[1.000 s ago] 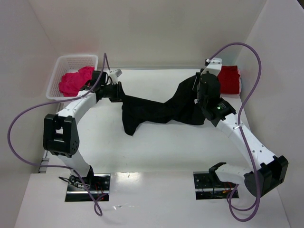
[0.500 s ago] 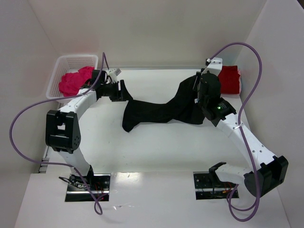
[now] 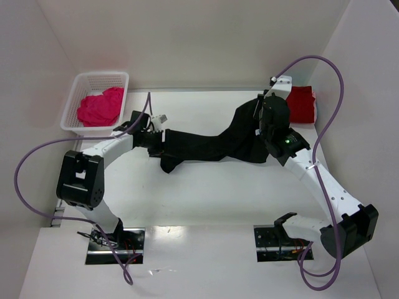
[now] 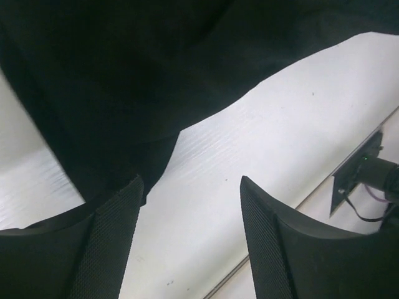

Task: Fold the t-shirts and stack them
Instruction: Flatten out the tshirt

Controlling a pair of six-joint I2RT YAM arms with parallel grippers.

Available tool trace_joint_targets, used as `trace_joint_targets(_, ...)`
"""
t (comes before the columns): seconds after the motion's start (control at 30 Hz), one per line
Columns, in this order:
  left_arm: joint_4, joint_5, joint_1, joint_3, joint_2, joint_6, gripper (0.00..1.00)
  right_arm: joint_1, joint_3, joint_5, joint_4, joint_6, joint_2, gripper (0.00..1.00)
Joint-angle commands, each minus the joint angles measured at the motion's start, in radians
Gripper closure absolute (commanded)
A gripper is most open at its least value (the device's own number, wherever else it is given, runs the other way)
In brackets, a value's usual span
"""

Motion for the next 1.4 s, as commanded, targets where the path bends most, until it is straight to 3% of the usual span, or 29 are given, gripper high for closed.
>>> trace_joint_targets(0.0,0.042,-0.068,-0.033,0.006,0.01,-0.038,0.29,-0.007,0.038,0.007,0.068,-0.003,-0.009,1.0)
trace_joint_targets(0.33,0.042,-0.22,-0.042,-0.023,0.061,-0.047,0.3,-0.007,0.038,0.016,0.048,0.007,-0.018,1.0)
trace_joint_targets(0.73,0.142,-0.18,-0.042,-0.005,0.144,-0.065,0.34,-0.007,0.047,0.007,0.048,0.007,-0.009,1.0)
trace_joint_targets(0.87,0.163,-0.168,-0.042,0.018,0.144,-0.065,0.44,-0.007,0.047,0.007,0.048,0.007,0.001,1.0)
trace_joint_targets(1.03,0.164,-0.139,-0.042,0.029,0.135,-0.065,0.74,-0.007,0.047,0.007,0.048,0.007,0.001,1.0)
trace_joint_targets(1.23,0.11,-0.149,-0.032,0.078,0.046,-0.056,0.92,-0.007,0.047,0.007,0.057,0.007,0.001,1.0)
trace_joint_targets(1.37,0.075,-0.149,-0.021,0.127,-0.031,-0.056,0.97,-0.007,0.047,0.007,0.066,0.007,-0.008,1.0)
